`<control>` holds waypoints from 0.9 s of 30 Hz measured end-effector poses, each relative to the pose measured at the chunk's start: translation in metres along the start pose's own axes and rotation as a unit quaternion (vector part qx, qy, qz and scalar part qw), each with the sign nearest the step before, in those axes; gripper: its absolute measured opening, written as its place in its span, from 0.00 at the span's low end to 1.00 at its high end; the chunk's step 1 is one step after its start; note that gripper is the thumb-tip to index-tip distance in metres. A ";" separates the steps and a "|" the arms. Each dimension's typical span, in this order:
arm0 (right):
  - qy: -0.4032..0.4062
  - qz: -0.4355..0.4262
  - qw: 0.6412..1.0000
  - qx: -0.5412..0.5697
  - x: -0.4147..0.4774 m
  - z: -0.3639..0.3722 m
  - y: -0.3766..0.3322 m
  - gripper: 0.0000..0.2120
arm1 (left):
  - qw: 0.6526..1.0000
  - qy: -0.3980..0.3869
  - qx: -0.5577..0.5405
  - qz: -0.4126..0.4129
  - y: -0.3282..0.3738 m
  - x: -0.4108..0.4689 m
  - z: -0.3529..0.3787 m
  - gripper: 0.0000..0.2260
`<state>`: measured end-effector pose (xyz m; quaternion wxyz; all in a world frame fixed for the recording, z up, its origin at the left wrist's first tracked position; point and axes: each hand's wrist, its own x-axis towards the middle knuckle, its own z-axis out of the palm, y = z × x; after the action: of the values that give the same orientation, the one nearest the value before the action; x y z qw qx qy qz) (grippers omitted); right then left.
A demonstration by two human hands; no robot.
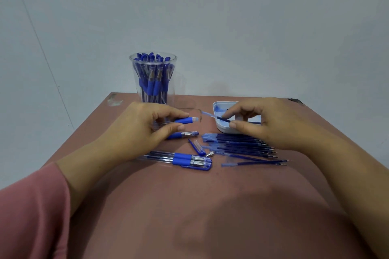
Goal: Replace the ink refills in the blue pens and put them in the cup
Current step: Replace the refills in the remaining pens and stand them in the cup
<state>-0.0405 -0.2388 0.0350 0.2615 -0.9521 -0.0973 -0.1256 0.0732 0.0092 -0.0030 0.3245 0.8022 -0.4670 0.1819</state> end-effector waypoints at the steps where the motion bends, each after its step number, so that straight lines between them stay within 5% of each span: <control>1: 0.001 -0.002 1.000 0.000 -0.001 0.000 -0.001 0.11 | 1.000 0.001 0.000 -0.002 0.000 0.000 0.000 0.11; 27: 0.012 -0.021 1.000 -0.017 0.003 0.011 0.009 0.09 | 1.000 0.011 -0.002 -0.002 0.001 0.001 0.000 0.12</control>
<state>-0.0334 -0.2402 0.0226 0.2435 -0.9526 -0.1115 -0.1444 0.0730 0.0083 -0.0021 0.3319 0.8005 -0.4620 0.1888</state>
